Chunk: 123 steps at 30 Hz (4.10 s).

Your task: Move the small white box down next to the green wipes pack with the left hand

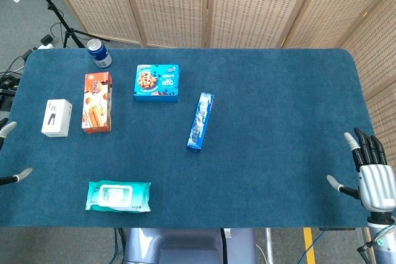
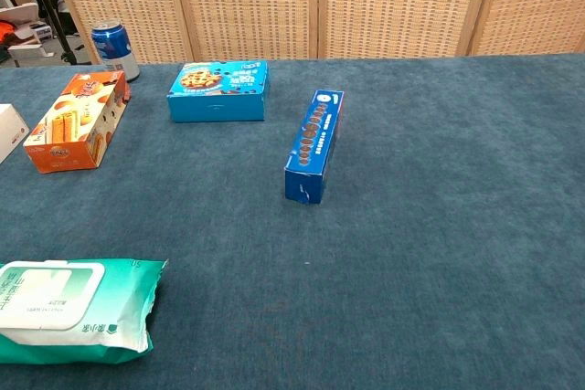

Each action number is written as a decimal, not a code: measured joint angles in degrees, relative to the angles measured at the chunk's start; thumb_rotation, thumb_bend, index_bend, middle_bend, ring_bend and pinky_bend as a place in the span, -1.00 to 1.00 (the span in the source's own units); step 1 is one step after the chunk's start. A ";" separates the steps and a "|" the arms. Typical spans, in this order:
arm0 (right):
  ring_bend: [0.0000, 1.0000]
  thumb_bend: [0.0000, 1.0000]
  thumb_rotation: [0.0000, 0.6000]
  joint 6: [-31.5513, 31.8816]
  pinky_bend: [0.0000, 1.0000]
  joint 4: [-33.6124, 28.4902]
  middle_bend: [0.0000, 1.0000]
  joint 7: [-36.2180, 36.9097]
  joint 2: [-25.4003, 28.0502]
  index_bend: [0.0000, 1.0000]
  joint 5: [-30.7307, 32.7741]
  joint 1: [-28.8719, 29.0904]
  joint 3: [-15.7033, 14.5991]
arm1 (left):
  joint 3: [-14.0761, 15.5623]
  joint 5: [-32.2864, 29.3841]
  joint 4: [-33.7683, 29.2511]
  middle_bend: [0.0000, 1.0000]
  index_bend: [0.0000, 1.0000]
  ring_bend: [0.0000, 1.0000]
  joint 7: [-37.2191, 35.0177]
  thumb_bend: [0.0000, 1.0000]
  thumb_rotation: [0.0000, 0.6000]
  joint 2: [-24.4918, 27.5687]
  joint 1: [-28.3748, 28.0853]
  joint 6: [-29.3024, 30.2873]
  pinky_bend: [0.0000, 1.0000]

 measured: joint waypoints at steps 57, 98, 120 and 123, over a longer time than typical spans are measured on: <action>-1.00 -1.00 1.00 -5.51 -1.00 2.09 -1.00 0.39 -0.84 -1.00 6.41 1.81 1.96 | -20.16 -30.35 28.21 -1.00 -1.00 -1.00 -47.72 -1.00 1.00 -14.60 -25.34 -62.44 -1.00; -1.00 -1.00 1.00 -4.69 -1.00 1.51 -1.00 2.39 0.14 -1.00 6.30 1.31 2.16 | -19.65 -25.56 20.60 -1.00 -1.00 -1.00 -15.74 -1.00 1.00 -15.23 -24.16 -57.53 -1.00; -1.00 -1.00 1.00 -4.42 -1.00 1.26 -1.00 4.81 1.06 -1.00 6.25 1.04 2.35 | -13.62 -81.15 4.48 -1.00 -1.00 -1.00 38.98 -1.00 1.00 -15.17 -32.64 -32.81 -1.00; -1.00 -1.00 1.00 -4.60 -1.00 1.35 -1.00 5.00 1.11 -1.00 6.36 1.09 2.39 | -14.14 -80.97 4.47 -1.00 -1.00 -1.00 39.07 -1.00 1.00 -15.71 -32.73 -32.48 -1.00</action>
